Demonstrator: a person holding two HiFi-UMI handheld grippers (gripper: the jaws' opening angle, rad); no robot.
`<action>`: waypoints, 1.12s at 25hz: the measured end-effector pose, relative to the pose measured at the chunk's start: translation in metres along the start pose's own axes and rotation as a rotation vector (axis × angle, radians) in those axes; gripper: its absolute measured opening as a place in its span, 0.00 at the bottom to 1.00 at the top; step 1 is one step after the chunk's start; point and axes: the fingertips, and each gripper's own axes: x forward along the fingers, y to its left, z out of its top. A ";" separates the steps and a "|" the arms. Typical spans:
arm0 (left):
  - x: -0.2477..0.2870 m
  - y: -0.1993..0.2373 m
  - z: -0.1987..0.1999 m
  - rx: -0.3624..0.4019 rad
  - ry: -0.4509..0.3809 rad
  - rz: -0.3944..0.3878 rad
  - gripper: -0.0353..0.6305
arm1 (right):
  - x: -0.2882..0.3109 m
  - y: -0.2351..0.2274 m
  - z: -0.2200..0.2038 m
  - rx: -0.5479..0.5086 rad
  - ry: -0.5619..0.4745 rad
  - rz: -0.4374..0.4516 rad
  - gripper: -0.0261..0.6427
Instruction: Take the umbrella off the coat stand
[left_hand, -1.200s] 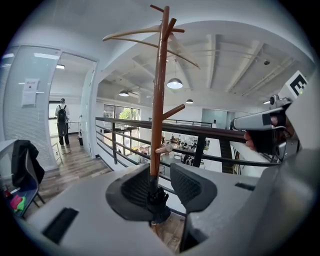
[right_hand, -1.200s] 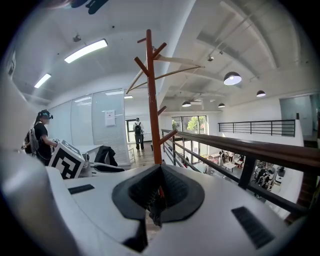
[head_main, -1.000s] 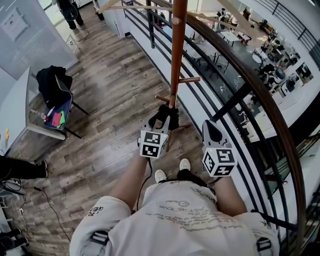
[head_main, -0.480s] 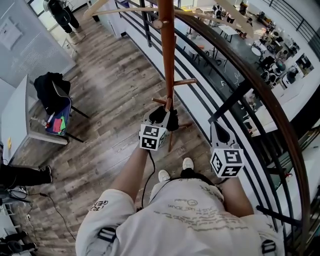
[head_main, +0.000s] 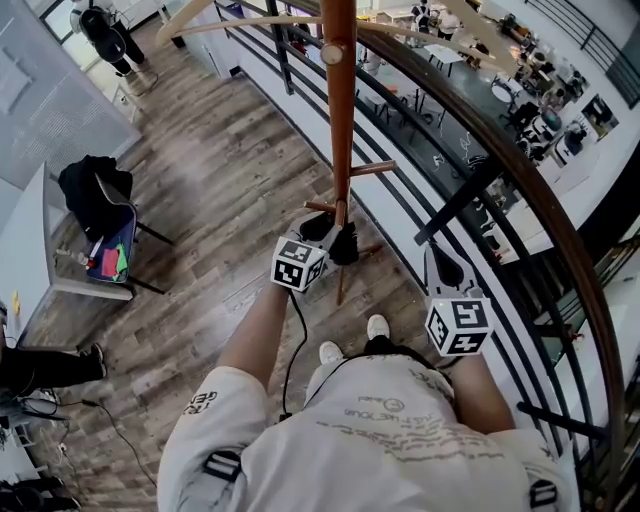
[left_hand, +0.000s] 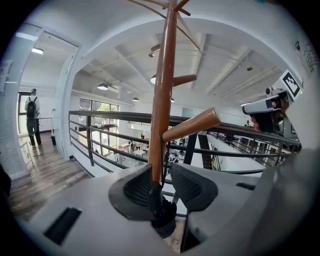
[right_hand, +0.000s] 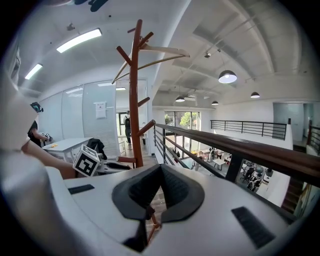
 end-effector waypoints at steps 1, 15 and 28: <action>0.002 0.001 0.001 -0.001 -0.001 -0.009 0.24 | 0.001 0.001 0.000 -0.002 0.004 -0.001 0.04; 0.029 -0.004 0.003 0.047 0.051 -0.115 0.06 | 0.009 0.004 0.000 -0.034 0.025 -0.048 0.04; 0.010 -0.021 0.004 0.047 0.048 -0.154 0.06 | 0.010 0.018 -0.005 -0.036 0.026 -0.018 0.04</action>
